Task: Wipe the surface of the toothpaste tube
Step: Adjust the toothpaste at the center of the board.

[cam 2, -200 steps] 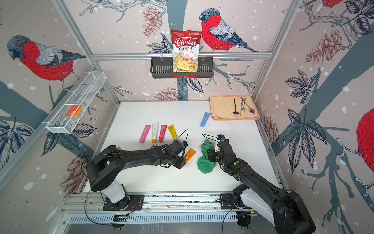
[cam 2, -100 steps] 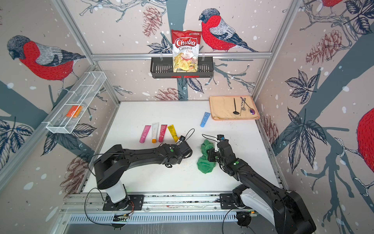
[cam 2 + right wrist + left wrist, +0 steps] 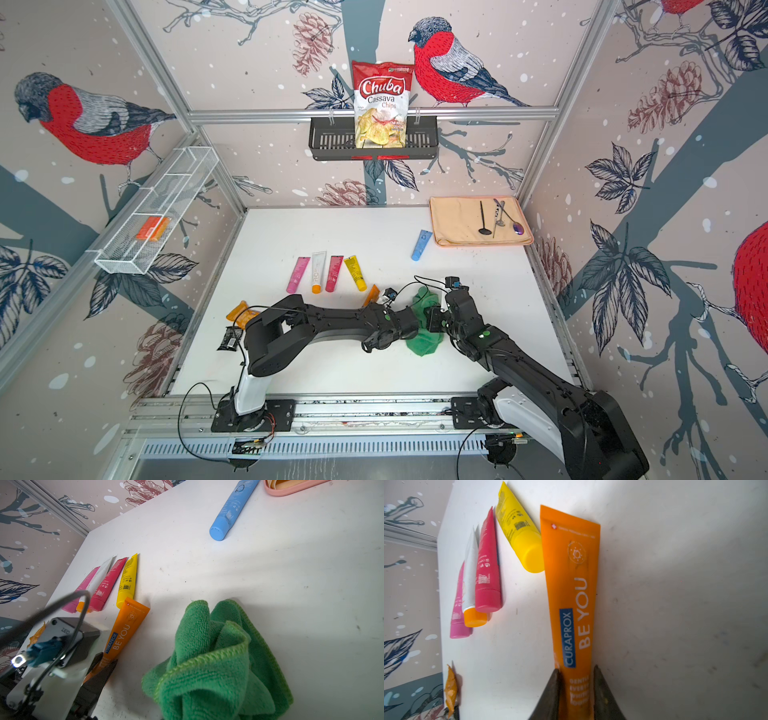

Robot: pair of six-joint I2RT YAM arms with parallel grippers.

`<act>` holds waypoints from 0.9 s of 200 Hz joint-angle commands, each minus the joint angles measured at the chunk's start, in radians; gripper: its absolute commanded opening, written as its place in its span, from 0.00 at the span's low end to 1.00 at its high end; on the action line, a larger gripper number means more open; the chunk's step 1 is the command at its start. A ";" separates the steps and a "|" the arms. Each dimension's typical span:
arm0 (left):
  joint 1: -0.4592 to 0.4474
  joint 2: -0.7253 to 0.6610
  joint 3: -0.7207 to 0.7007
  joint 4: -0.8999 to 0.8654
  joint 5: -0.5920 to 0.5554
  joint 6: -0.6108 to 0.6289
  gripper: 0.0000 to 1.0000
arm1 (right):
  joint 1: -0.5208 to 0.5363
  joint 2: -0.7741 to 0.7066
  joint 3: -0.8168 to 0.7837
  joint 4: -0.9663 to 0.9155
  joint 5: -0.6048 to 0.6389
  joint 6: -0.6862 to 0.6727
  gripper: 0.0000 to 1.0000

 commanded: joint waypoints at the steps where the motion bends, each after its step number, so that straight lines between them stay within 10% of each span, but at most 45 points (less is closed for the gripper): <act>1: -0.006 -0.048 -0.035 0.116 0.187 0.047 0.37 | 0.003 -0.001 0.001 0.022 -0.007 -0.019 0.05; 71: -0.017 -0.195 -0.128 0.363 0.499 0.119 0.56 | 0.003 0.000 0.000 0.022 -0.005 -0.018 0.05; 180: 0.228 -0.666 -0.493 0.609 0.507 -0.005 0.56 | 0.004 -0.005 0.000 0.022 -0.010 -0.017 0.05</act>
